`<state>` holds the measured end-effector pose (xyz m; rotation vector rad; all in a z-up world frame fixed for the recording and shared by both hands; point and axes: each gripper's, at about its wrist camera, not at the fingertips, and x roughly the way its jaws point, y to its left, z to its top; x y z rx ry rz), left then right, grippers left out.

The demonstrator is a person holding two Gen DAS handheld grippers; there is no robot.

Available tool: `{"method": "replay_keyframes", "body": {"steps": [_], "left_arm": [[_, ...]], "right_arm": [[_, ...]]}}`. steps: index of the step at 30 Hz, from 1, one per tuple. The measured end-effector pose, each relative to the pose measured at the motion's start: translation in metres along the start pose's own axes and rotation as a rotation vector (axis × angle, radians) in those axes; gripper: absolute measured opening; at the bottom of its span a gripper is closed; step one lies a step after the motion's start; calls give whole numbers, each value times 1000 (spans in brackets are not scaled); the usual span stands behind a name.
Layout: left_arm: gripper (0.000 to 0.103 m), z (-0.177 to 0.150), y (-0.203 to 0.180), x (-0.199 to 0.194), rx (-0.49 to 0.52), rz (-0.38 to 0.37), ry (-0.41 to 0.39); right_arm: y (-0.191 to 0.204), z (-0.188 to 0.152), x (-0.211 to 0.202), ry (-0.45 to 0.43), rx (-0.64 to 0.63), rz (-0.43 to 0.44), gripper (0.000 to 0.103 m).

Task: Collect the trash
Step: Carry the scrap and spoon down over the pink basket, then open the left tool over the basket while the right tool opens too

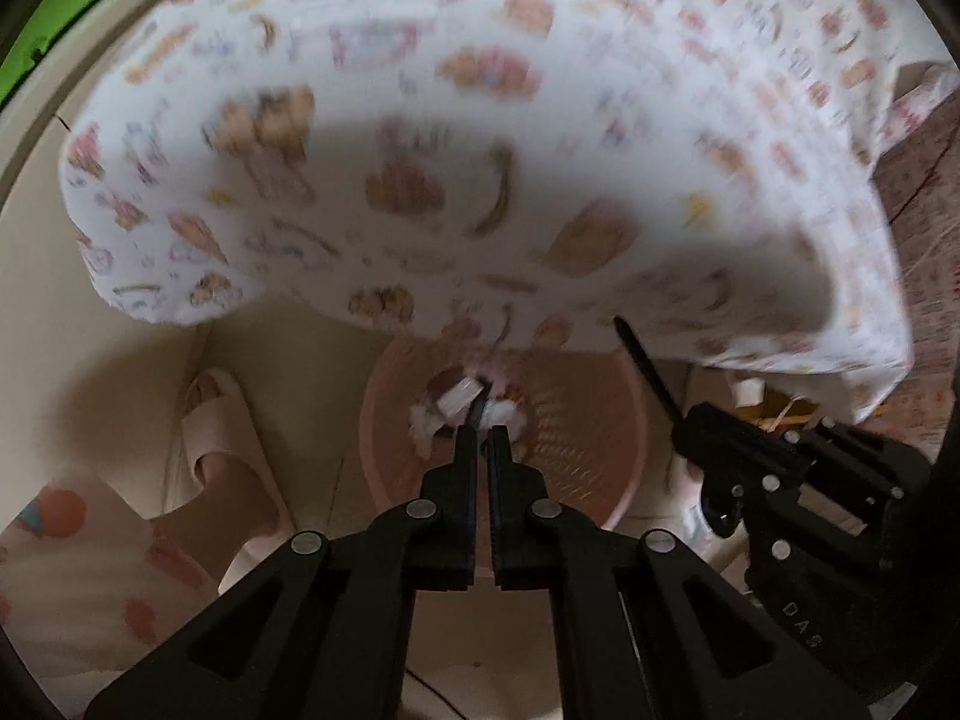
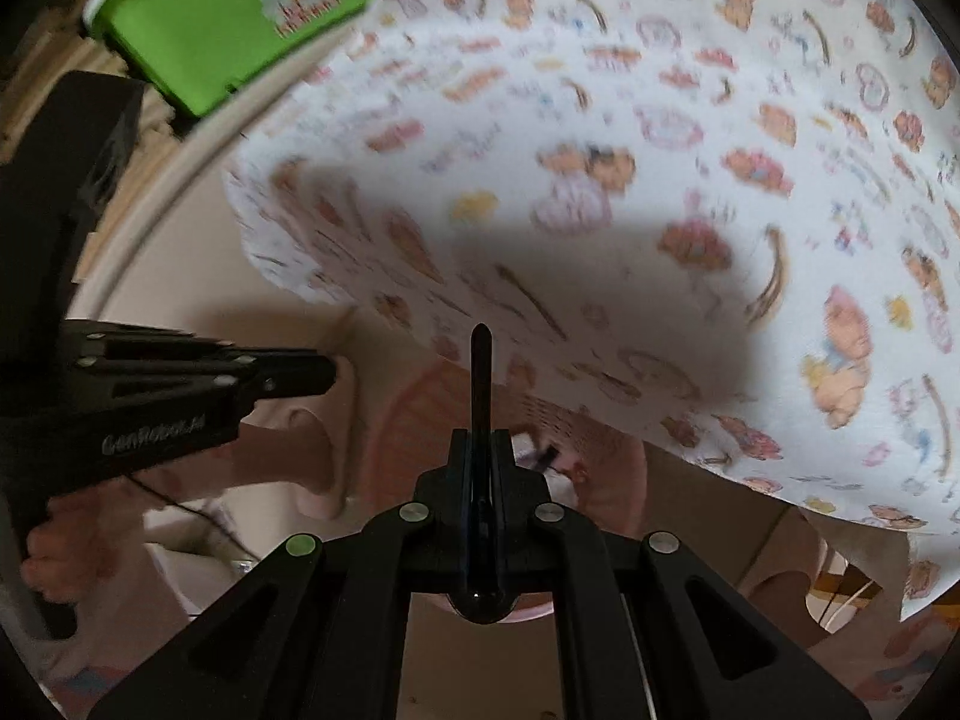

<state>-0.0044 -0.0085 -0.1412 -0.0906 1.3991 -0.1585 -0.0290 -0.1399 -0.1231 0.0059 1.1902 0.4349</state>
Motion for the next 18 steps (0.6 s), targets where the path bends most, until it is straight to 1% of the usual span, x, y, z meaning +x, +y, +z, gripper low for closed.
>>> {"method": "replay_keyframes", "body": {"steps": [7,9,11,13,15,16,17,18], "left_arm": [[3,-4,0,51,-17,46,124],[4,-5,3,59,-31,46,134],[8,-6,7,65,-58,52,142],[10,-7,10,70,-70,41,155],[22,-8,13,73,-80,37,167],[37,-8,14,72,-83,39,164],[48,-9,14,70,-85,48,155],[51,-9,15,67,-84,61,144]], "right_arm": [[-8,-10,42,89,23,-35,7],[-10,-13,48,103,16,-49,7],[-10,-15,53,115,7,-59,7],[-10,-17,58,130,11,-63,7],[-11,-18,60,134,18,-64,7],[-11,-18,60,132,16,-66,7],[-9,-18,60,128,9,-75,7],[-9,-18,60,125,4,-88,7]]}}
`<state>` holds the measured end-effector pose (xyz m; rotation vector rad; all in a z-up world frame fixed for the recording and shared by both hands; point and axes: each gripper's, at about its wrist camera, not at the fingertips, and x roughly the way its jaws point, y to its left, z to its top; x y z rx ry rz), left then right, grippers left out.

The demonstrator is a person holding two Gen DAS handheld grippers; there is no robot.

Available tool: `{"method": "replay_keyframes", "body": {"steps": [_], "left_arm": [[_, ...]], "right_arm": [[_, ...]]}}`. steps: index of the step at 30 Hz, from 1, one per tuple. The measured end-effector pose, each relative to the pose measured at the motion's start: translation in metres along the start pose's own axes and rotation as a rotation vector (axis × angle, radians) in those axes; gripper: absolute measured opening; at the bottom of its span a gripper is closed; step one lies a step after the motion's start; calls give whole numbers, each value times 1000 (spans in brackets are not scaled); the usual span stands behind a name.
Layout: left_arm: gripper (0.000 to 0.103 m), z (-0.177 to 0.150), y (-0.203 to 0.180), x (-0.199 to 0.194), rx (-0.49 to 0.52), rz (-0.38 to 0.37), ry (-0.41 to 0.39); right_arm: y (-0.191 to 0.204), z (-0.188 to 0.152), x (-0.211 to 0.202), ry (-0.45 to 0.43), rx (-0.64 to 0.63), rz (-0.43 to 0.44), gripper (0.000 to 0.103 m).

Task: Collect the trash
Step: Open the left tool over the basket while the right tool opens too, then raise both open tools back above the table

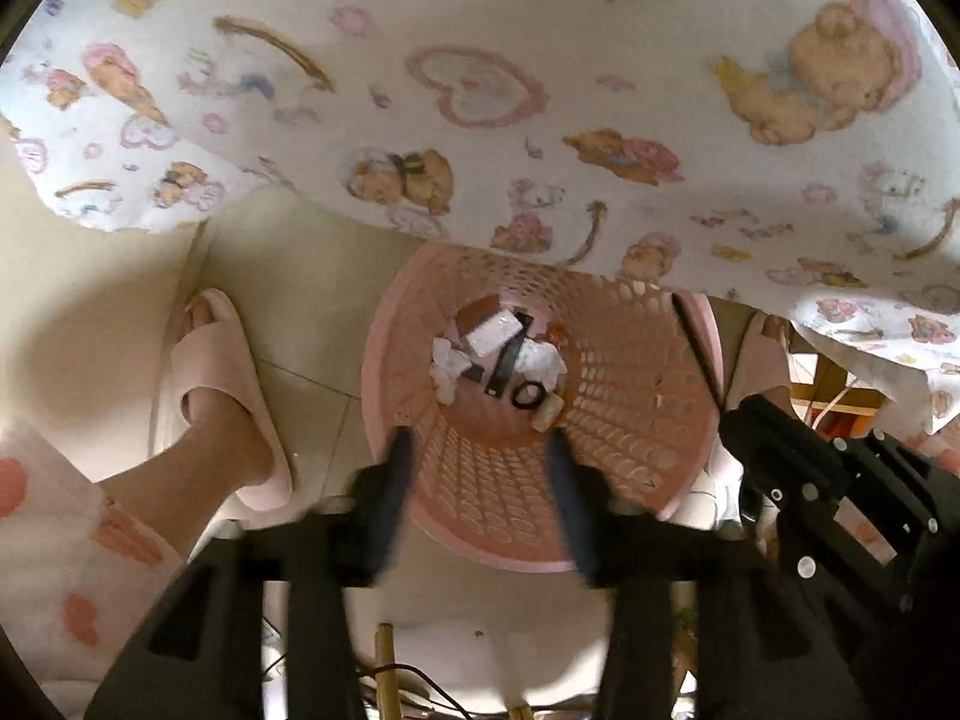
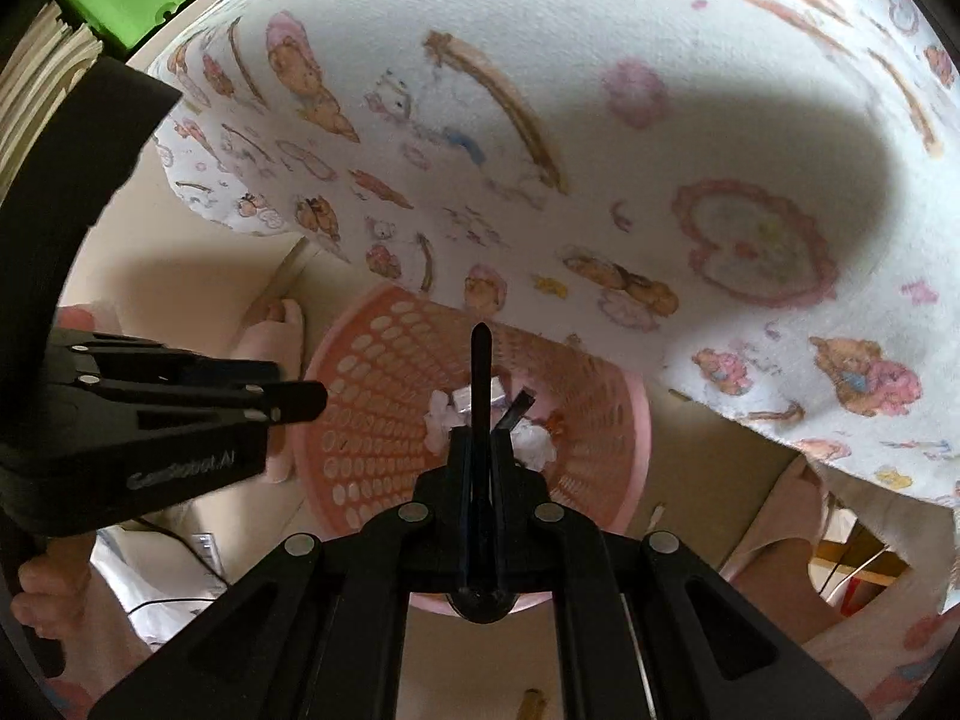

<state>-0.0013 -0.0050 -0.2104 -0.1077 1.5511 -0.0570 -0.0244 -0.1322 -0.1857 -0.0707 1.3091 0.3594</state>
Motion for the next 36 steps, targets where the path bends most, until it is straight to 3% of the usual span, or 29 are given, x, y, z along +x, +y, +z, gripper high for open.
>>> {"method": "replay_keyframes", "body": {"steps": [4,6,8,13,18,24,28,33,36], "left_arm": [[60,2,5,-6,-7,28,-23],[61,2,6,-11,-10,35,-34],[63,2,5,-17,-6,31,-49],[69,1,1,-36,13,35,-96],[74,-2,-4,-60,43,56,-176],[78,-6,-1,-74,54,-18,-187],[78,-7,2,-80,47,-74,-183],[78,-18,0,-115,76,-30,-325],[79,-26,6,-148,40,15,-480]], "right_arm": [[0,0,5,12,12,-20,12],[-2,1,4,6,20,-30,24],[-4,2,1,-9,23,-31,29],[-8,4,-10,-36,36,-37,32],[-11,6,-32,-91,49,-39,43],[-12,5,-58,-152,53,-17,44],[-15,2,-73,-172,69,24,53],[-16,-2,-103,-240,79,43,58],[-11,-5,-124,-322,68,4,63]]}}
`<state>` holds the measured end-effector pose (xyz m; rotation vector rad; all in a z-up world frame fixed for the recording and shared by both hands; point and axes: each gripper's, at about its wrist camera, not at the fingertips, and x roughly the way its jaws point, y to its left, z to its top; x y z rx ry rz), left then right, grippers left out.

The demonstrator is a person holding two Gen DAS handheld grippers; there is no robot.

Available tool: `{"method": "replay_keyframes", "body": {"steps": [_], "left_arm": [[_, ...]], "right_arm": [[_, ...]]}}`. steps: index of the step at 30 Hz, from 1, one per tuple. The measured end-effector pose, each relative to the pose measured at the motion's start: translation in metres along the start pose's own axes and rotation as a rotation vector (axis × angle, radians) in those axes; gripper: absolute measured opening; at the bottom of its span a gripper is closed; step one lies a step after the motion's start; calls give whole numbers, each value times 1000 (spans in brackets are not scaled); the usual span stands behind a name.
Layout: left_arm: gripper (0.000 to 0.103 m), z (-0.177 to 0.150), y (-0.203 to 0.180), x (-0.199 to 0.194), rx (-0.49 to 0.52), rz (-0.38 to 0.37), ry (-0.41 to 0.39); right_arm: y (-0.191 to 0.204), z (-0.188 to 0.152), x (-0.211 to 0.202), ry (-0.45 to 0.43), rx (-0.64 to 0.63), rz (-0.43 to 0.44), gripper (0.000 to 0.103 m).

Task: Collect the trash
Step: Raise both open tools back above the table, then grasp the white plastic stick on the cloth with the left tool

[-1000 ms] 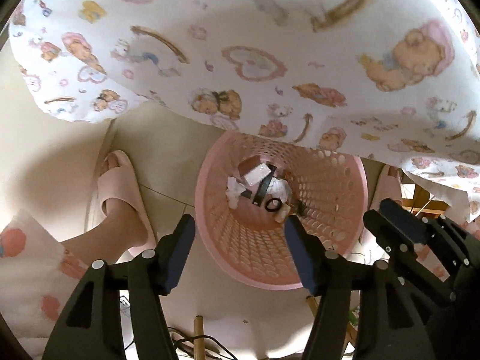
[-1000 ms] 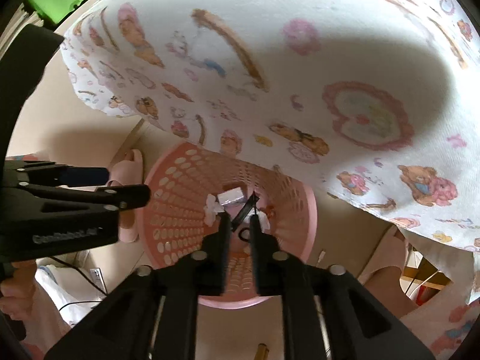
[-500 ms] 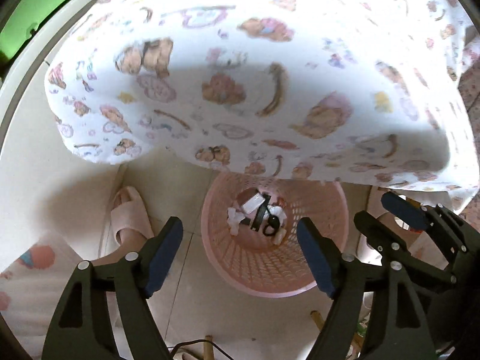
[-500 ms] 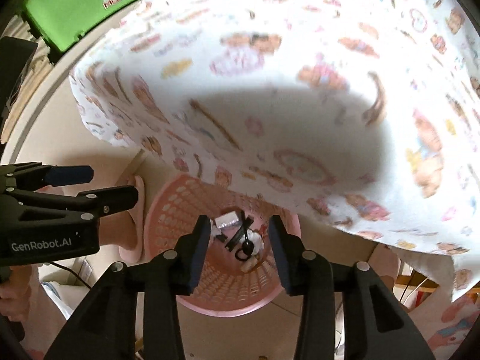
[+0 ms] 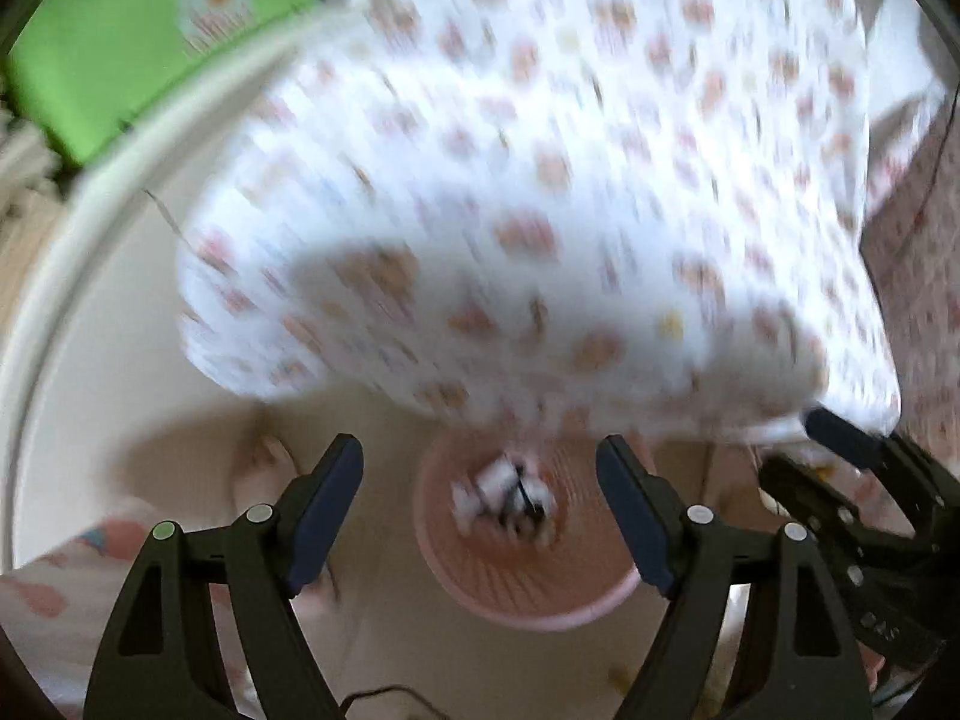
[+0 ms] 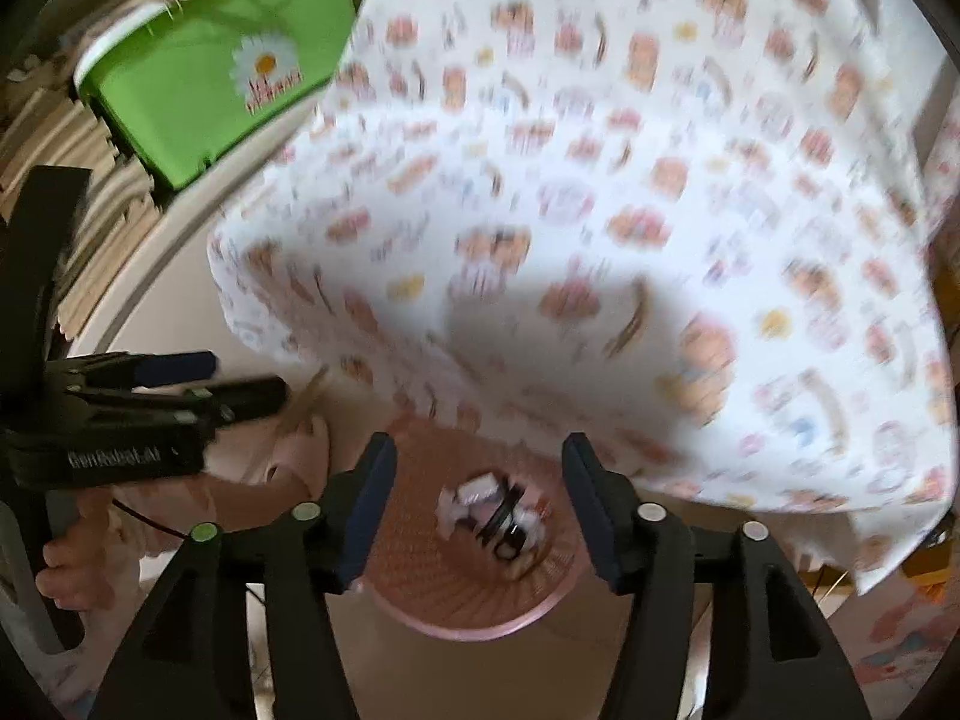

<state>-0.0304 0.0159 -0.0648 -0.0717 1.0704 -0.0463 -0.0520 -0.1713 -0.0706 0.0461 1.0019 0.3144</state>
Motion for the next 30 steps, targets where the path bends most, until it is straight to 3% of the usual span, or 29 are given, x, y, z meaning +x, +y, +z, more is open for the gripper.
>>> {"method": "replay_keyframes", "body": {"steps": [3,7,13,16,20,28,30], "left_arm": [[82,8,7,-24,-13,10,-107],[86,13,16,-37,-37,-29,-160],[91,19,7,-41,36,54,-214],[91,39,4,-26,71,35,-144],[91,70,13,-3,10,17,-37],[90,116,17,45,-94,81,64],[84,119,17,54,-112,67,73]], "right_arm": [[2,6,-22,-82,-13,-28,70],[0,11,-39,-146,18,-40,74],[-7,17,-57,-206,19,-74,83],[-8,21,-53,-201,9,-89,83],[-12,26,-43,-185,12,-108,83],[-17,35,-31,-180,28,-149,83],[-18,36,-29,-175,31,-152,83]]}}
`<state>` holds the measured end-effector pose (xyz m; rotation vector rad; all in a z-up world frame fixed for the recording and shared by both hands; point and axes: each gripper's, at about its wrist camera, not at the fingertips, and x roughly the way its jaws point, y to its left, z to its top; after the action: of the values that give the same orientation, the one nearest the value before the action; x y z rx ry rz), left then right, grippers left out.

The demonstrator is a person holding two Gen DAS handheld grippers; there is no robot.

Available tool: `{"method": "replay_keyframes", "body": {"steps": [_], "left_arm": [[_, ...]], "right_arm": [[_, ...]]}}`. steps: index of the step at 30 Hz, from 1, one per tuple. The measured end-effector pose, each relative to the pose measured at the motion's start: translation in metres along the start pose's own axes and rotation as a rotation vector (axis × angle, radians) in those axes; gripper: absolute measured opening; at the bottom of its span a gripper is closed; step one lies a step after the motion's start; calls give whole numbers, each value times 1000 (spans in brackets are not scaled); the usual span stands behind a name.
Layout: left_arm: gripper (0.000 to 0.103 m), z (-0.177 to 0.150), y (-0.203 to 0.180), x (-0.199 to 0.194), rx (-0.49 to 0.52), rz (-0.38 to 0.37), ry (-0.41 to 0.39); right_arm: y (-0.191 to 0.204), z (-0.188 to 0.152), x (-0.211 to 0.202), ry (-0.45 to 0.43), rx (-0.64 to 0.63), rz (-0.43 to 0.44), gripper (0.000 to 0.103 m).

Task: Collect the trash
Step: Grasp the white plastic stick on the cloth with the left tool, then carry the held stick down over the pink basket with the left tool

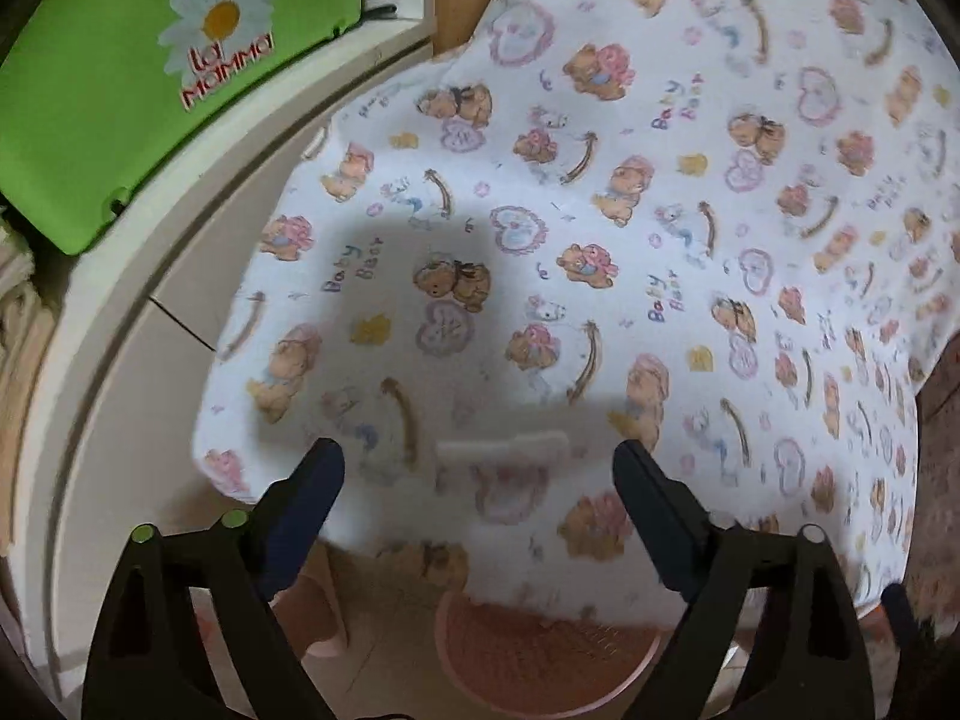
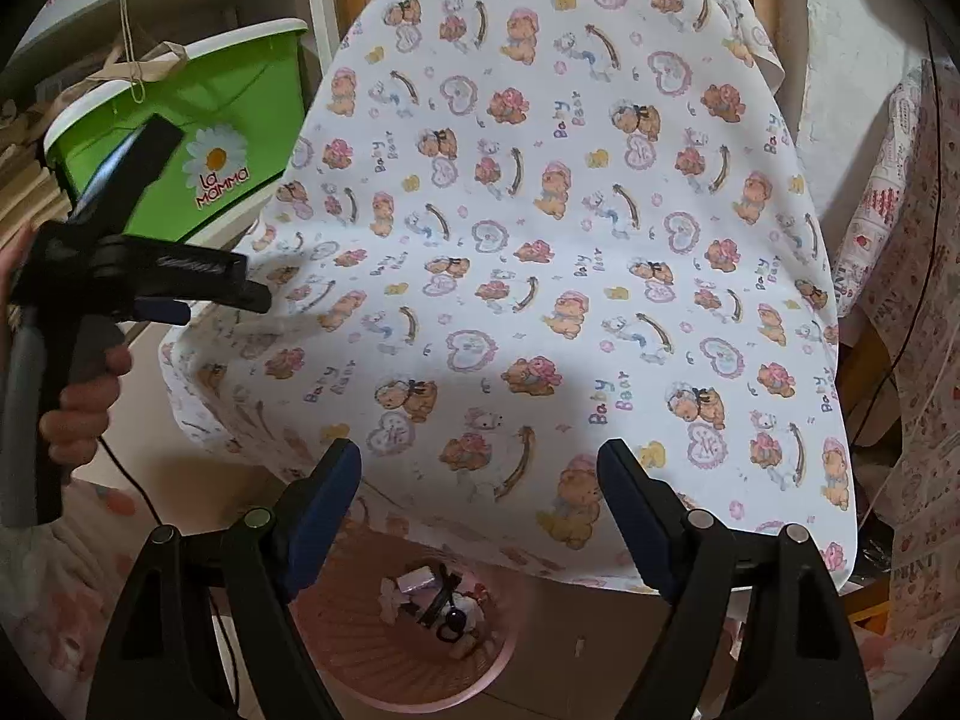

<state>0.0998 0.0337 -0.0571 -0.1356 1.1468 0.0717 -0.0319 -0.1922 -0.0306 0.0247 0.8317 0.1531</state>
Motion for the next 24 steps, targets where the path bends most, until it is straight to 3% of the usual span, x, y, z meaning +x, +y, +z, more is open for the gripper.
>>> {"method": "replay_keyframes", "body": {"steps": [2,4,9,10,11,17,21,24], "left_arm": [[73,1,-3,8,9,2,26],[69,0,-4,14,4,0,47],[68,2,-4,23,6,43,54],[63,3,-4,23,8,47,51],[50,4,-5,22,12,46,46],[50,-3,-15,-6,53,-9,40],[50,-28,-25,-39,117,-15,-13],[50,-48,-26,-52,134,-63,-8]], "right_arm": [[1,0,2,9,-3,11,83],[2,2,1,7,-13,18,83],[11,1,-6,-14,-62,13,83],[12,1,-7,-14,-68,16,83],[12,0,-7,-14,-70,18,83],[8,1,-9,-16,-49,12,83],[3,1,-9,-15,-29,11,83],[1,0,-9,-7,-21,15,83]]}}
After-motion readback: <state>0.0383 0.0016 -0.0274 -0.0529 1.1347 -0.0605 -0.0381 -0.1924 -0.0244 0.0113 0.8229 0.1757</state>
